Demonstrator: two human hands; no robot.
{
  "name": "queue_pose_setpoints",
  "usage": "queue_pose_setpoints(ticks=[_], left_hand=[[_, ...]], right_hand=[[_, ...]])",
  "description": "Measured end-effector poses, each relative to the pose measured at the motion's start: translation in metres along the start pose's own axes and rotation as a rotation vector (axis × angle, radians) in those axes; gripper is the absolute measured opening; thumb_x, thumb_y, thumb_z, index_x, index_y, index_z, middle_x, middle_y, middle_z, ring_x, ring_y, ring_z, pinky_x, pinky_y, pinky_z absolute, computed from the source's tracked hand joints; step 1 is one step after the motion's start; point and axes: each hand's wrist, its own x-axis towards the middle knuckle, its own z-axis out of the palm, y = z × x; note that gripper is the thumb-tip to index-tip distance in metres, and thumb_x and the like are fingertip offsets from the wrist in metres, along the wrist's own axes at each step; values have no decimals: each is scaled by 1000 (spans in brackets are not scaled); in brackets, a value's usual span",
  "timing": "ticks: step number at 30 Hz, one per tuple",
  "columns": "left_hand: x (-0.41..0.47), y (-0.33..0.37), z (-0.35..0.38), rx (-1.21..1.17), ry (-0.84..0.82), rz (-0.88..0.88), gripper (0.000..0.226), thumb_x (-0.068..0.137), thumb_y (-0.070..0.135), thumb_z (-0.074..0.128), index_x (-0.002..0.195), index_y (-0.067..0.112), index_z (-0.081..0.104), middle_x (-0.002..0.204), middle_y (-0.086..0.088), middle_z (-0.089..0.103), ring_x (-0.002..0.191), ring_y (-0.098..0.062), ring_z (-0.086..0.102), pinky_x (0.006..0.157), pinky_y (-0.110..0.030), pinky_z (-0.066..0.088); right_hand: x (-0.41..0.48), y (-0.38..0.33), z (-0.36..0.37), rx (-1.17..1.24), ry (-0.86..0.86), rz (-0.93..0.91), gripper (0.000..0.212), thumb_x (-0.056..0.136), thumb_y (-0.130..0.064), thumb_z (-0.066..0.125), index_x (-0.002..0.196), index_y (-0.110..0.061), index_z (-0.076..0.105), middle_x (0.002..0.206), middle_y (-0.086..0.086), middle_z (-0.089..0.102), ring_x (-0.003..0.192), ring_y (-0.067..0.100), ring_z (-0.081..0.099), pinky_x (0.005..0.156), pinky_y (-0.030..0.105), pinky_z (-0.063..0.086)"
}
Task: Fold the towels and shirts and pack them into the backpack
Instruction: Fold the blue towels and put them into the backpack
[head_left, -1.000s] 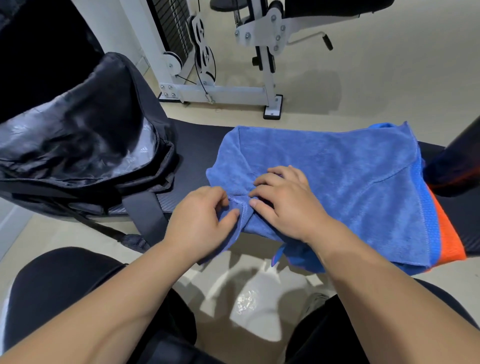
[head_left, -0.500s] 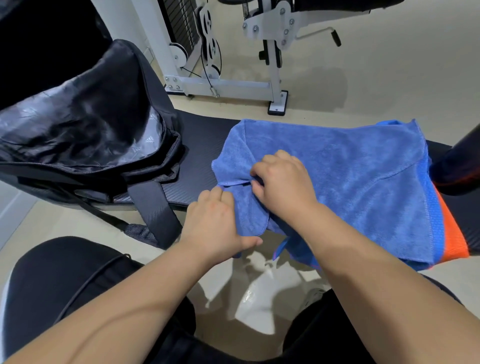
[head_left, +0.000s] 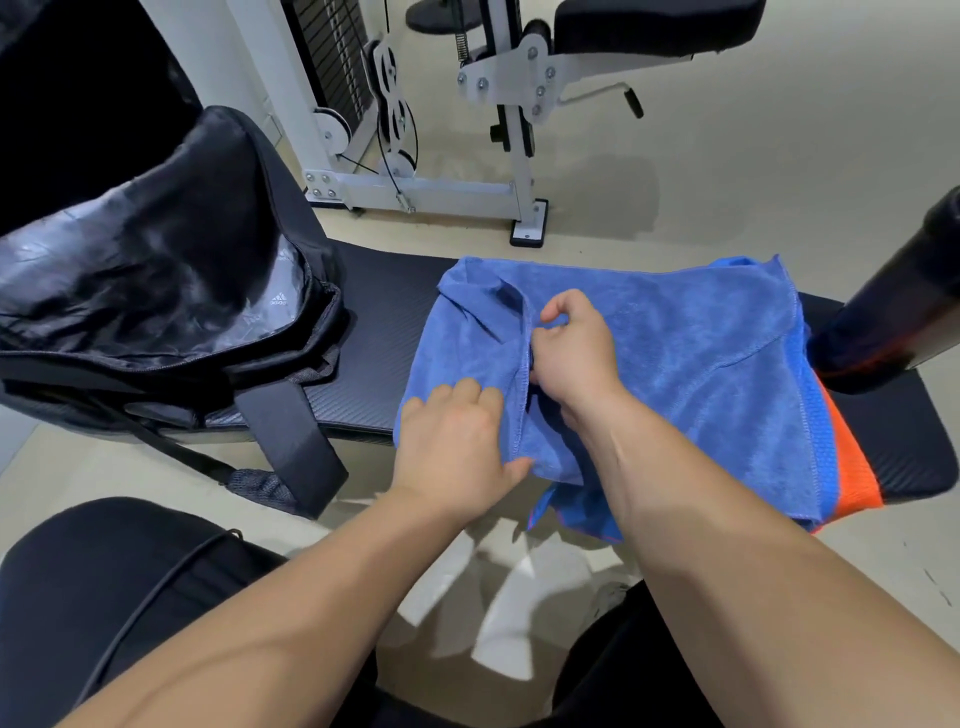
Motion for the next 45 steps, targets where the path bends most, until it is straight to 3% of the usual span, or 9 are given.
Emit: queue_pose_setpoints(ticks=[3, 8, 12, 17, 23, 28, 40, 42, 45], left_hand=[[2, 3, 0, 6, -42, 26, 46, 83, 66, 56, 98, 24, 51, 101, 4, 51, 100, -22, 52, 79, -38, 38], [2, -4, 2, -52, -31, 63, 21, 85, 42, 56, 90, 21, 57, 89, 4, 46, 92, -24, 53, 68, -34, 30], [0, -12, 2, -137, 19, 58, 21, 73, 22, 62, 65, 21, 42, 70, 6, 38, 71, -26, 51, 58, -31, 26], [3, -25, 1, -333, 67, -68, 19, 80, 21, 57, 66, 14, 47, 69, 3, 45, 70, -27, 47, 55, -35, 37], [6, -56, -19, -500, 95, -182, 13, 85, 20, 56, 72, 17, 53, 65, 1, 56, 68, -27, 53, 62, -43, 48], [8, -75, -34, -522, 28, -106, 10, 89, 20, 56, 79, 23, 56, 64, 4, 57, 68, -24, 53, 62, -39, 48], [8, -93, -29, -513, -174, -118, 7, 79, 20, 58, 73, 22, 61, 67, 6, 62, 68, -16, 58, 60, -32, 47], [10, -94, -34, -562, -144, -122, 8, 82, 19, 58, 74, 21, 60, 64, 6, 61, 64, -15, 56, 59, -33, 47], [12, -96, -44, -626, -90, -144, 17, 86, 17, 57, 70, 22, 54, 57, 7, 55, 56, -11, 49, 53, -31, 39]], right_hand=[[0, 5, -8, -173, -48, -82, 36, 82, 0, 41, 81, -27, 64, 83, -4, 67, 72, 20, 60, 64, 35, 51], [11, 6, -19, -362, -257, -134, 49, 92, -12, 50, 135, -33, 60, 133, -8, 59, 120, 12, 56, 105, 30, 44], [16, -1, -19, -782, -368, -275, 46, 99, -41, 48, 144, -50, 43, 144, -4, 33, 129, 19, 39, 109, 39, 38], [19, -11, -9, -1166, -342, -357, 41, 100, -53, 42, 135, -39, 57, 130, 3, 42, 121, 29, 40, 99, 43, 42], [25, -24, -4, -1008, -170, -317, 14, 83, -28, 67, 91, -19, 60, 91, -1, 59, 90, 27, 61, 60, 31, 46], [30, -34, 4, -1062, -334, -212, 52, 92, -35, 56, 144, -38, 46, 131, 5, 47, 111, 29, 55, 82, 37, 50], [30, -17, -16, -1012, -252, -232, 28, 99, -37, 52, 114, -22, 70, 116, 1, 56, 106, 27, 57, 87, 39, 51], [30, -19, -14, -867, -154, -218, 25, 95, -29, 62, 116, -19, 71, 115, 1, 65, 108, 25, 62, 91, 38, 52], [32, -27, -6, -200, -16, 51, 43, 73, -30, 87, 109, -12, 70, 102, -2, 72, 88, 18, 72, 86, 39, 59]])
